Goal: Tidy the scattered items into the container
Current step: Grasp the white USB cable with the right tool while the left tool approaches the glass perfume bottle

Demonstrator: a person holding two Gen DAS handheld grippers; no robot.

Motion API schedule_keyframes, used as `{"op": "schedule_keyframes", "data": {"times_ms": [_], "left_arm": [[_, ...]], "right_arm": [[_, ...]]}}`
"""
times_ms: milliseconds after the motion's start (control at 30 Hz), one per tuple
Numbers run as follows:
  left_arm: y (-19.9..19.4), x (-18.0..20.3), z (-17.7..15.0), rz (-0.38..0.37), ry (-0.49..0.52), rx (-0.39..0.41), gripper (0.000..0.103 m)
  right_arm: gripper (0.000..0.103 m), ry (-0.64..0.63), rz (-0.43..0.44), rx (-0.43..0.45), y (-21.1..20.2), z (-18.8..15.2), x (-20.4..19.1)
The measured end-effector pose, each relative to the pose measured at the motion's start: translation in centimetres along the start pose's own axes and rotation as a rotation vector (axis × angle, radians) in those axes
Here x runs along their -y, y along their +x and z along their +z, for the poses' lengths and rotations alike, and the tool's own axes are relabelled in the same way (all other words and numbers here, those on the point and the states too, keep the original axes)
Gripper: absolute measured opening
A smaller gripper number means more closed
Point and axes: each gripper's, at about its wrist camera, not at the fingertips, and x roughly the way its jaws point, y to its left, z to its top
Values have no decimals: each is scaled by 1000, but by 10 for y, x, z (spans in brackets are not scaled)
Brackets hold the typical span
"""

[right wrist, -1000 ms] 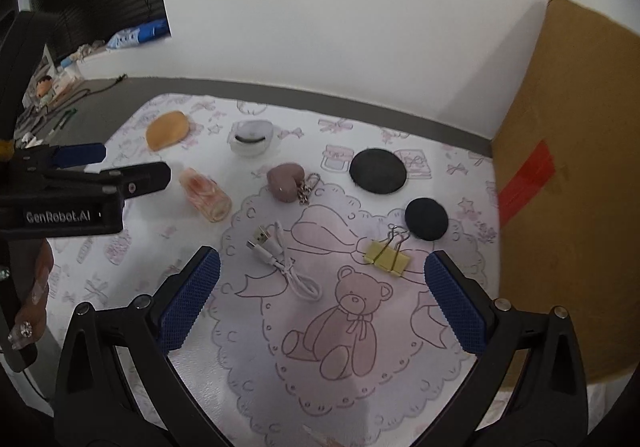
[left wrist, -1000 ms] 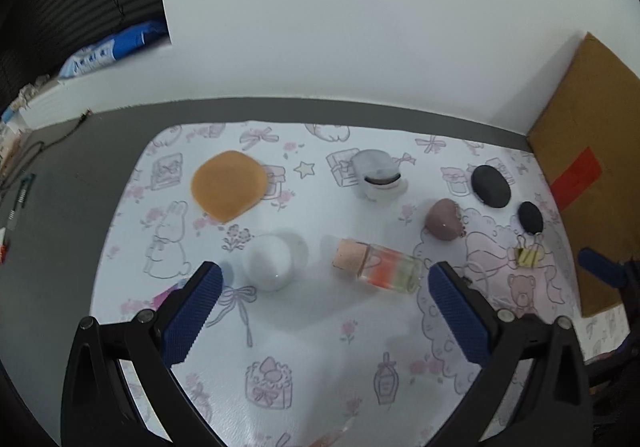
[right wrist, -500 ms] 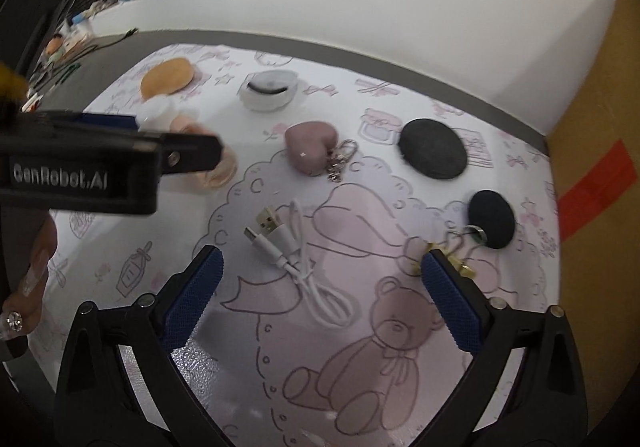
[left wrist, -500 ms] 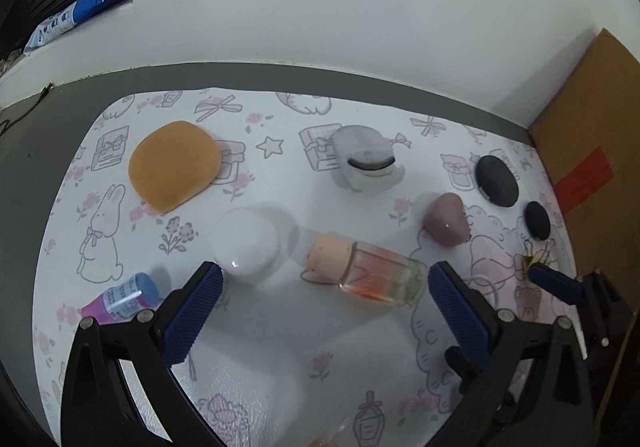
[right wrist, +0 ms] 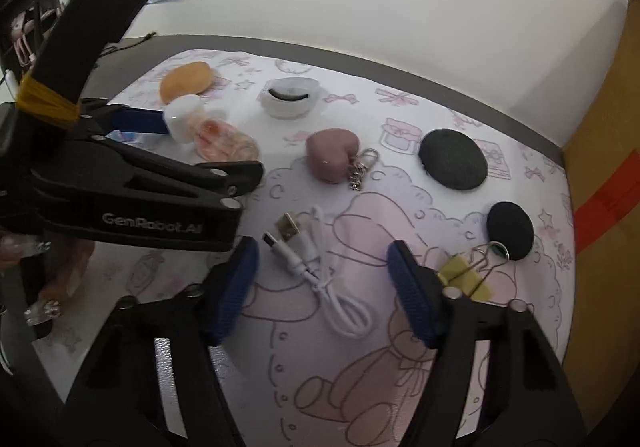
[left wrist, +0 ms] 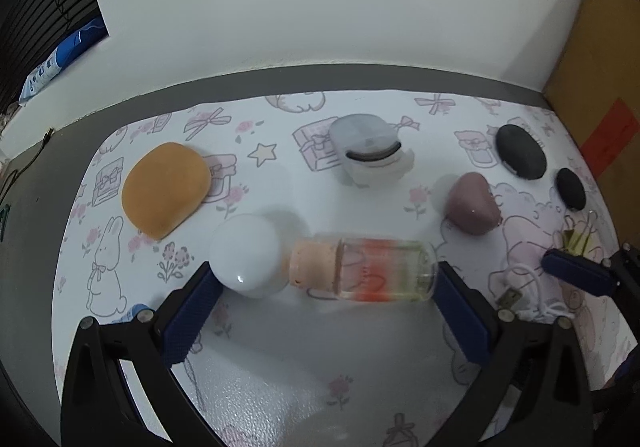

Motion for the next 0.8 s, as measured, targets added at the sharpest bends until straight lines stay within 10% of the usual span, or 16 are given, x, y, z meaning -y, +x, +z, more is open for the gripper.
{"op": "schedule_keyframes", "data": {"times_ms": [200, 367, 800], "left_arm": [[-9, 6, -3, -24, 40, 11, 73], [-17, 19, -5, -32, 64, 28, 30], [-18, 12, -2, -41, 18, 21, 8]], "right_arm": [[26, -49, 23, -5, -3, 2, -13], [22, -41, 24, -10, -3, 2, -13], [21, -6, 41, -6, -2, -2, -7]]}}
